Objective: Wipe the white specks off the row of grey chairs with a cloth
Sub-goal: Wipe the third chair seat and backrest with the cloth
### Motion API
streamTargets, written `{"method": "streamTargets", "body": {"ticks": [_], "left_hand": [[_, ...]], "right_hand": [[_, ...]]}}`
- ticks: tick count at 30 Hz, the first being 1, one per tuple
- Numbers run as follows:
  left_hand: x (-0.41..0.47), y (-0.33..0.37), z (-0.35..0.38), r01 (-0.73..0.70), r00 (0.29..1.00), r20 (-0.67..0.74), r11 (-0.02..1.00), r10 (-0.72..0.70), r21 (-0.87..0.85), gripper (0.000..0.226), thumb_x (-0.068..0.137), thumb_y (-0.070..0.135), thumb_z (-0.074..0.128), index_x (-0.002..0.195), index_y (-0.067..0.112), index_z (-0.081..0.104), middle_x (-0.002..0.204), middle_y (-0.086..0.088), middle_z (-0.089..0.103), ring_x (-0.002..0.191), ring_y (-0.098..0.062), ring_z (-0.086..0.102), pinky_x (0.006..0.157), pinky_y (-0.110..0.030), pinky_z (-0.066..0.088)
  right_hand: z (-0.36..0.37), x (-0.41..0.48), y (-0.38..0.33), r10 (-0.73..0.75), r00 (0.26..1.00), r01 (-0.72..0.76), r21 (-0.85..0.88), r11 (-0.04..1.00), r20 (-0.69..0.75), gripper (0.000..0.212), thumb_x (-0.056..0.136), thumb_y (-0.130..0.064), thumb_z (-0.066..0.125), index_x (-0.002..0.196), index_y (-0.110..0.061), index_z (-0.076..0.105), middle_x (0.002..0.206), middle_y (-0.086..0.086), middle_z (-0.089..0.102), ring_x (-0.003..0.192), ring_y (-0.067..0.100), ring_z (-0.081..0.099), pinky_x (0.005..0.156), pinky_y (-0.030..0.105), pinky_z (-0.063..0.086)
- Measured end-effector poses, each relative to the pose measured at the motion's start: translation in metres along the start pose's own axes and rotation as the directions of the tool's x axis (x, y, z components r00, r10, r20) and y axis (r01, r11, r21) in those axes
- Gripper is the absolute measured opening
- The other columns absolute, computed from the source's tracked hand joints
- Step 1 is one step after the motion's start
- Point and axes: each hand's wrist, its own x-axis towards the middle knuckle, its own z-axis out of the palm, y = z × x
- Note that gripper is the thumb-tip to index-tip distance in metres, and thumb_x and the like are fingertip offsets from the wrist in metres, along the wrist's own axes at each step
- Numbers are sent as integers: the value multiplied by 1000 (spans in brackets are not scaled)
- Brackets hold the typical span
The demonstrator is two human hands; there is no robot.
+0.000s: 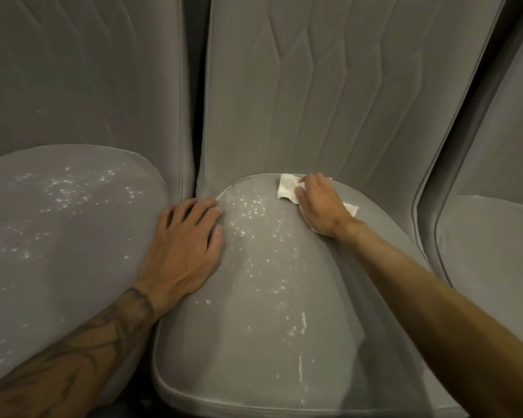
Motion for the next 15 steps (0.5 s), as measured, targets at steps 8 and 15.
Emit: {"method": "streamTargets", "body": {"ticks": [8, 15], "left_hand": [[0, 0, 0, -5, 1000, 13, 1000, 5, 4, 42, 105, 39, 32, 135, 25, 56, 147, 5, 51, 135, -20, 44, 113, -42, 29], [1, 1, 0, -3, 1000, -3, 1000, 3, 13, 40, 104, 39, 33, 132, 25, 58, 145, 6, 52, 134, -21, 45, 111, -42, 31]], "right_hand": [[14, -23, -39, -352, 934, 341, 133, 931, 68, 28, 107, -26, 39, 119, -5, 53, 116, 15, 54, 102, 27, 47, 96, 36, 36], [24, -2, -52, -160, 987, 159, 102, 982, 0, 30, 106, -25, 38, 118, -1, 52, 116, 19, 53, 106, 32, 47, 99, 41, 37]]}}
